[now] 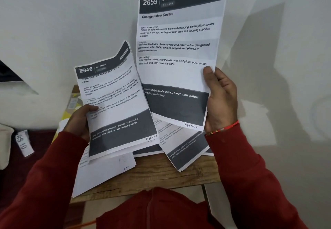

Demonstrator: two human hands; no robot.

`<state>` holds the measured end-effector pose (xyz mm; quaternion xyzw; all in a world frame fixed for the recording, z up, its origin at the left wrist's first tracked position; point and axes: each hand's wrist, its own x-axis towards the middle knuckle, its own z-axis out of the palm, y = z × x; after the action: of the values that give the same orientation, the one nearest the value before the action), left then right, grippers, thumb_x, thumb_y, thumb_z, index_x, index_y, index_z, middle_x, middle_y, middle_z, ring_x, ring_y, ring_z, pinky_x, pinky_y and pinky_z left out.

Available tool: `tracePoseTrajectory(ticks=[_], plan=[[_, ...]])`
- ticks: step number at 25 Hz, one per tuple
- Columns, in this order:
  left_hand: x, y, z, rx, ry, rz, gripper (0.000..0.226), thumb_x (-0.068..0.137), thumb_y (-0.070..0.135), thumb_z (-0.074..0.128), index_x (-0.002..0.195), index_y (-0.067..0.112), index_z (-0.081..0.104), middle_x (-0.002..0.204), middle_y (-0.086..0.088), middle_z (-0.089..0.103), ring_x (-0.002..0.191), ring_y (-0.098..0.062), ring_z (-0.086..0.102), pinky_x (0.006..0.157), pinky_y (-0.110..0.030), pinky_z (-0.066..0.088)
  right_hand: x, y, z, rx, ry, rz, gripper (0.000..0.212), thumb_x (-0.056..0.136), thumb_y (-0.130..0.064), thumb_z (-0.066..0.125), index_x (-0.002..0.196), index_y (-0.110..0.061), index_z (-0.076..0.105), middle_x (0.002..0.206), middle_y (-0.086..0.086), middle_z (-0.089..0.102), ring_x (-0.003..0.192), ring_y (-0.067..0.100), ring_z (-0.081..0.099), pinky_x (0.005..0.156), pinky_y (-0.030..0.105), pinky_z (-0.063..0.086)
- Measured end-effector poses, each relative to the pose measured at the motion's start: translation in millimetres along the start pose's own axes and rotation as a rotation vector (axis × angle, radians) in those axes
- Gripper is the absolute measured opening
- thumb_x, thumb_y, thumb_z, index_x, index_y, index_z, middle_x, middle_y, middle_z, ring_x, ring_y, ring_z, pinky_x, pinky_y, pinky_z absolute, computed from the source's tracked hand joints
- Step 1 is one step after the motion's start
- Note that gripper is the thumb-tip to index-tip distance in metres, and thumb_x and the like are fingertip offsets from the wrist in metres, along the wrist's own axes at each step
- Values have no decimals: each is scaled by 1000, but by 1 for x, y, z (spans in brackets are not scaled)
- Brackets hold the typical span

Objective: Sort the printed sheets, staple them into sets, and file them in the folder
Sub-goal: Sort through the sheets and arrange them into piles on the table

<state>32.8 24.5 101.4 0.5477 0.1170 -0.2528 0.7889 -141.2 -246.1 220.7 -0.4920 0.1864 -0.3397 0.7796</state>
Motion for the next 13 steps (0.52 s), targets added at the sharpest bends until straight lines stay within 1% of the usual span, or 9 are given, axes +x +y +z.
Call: tracePoseTrajectory(ticks=[2,4,6,8,9,11,12,13], plan=[[-1,0,3,-10,-5,20,37,86,10,47,119,19,63,113,-3,72,87,-19,71,76,-34,60,0,-2,3,-7,13,6,20,97,-11,54,107,-1,68,104,17,72,95,31,65,93,51,50],[-2,1,6,-14,-12,31,37,87,9,46,119,19,64,115,-3,71,91,-20,71,82,-36,59,2,-1,3,-16,27,16,22,97,-12,54,109,0,68,105,16,72,95,31,66,92,49,51],[-3,2,8,-20,-23,39,36,88,9,45,115,18,68,116,-3,71,94,-20,70,86,-37,57,5,1,1,-27,23,16,22,98,-11,53,110,1,66,99,11,73,90,26,67,86,41,54],[-5,2,8,-32,-31,49,38,89,7,44,99,22,77,115,-2,71,94,-20,71,86,-38,57,9,6,-5,-63,-8,-34,21,99,-9,51,109,0,66,95,6,73,89,22,66,82,35,54],[-5,2,9,-33,-33,54,40,89,7,44,92,25,79,114,-2,72,94,-20,71,85,-38,57,14,8,-10,-105,-15,-71,20,99,-8,50,108,-2,67,94,4,74,89,20,66,81,31,54],[-6,2,7,-37,-37,55,42,89,7,44,88,28,80,114,-2,72,92,-20,71,85,-38,58,26,11,-24,-192,-13,-128,19,98,-6,51,103,-11,68,91,-3,74,87,14,67,79,27,54],[-6,2,5,-40,-41,52,42,88,7,44,88,28,80,113,-2,72,92,-20,71,84,-38,58,35,16,-34,-251,-16,-142,18,97,-7,53,100,-15,68,89,-5,75,85,13,67,79,27,54],[-5,1,3,-42,-41,47,41,88,7,44,88,27,80,113,-3,72,91,-20,71,84,-38,58,46,23,-47,-352,-15,-145,15,96,-10,56,97,-18,68,90,-3,75,84,13,67,80,30,56]])
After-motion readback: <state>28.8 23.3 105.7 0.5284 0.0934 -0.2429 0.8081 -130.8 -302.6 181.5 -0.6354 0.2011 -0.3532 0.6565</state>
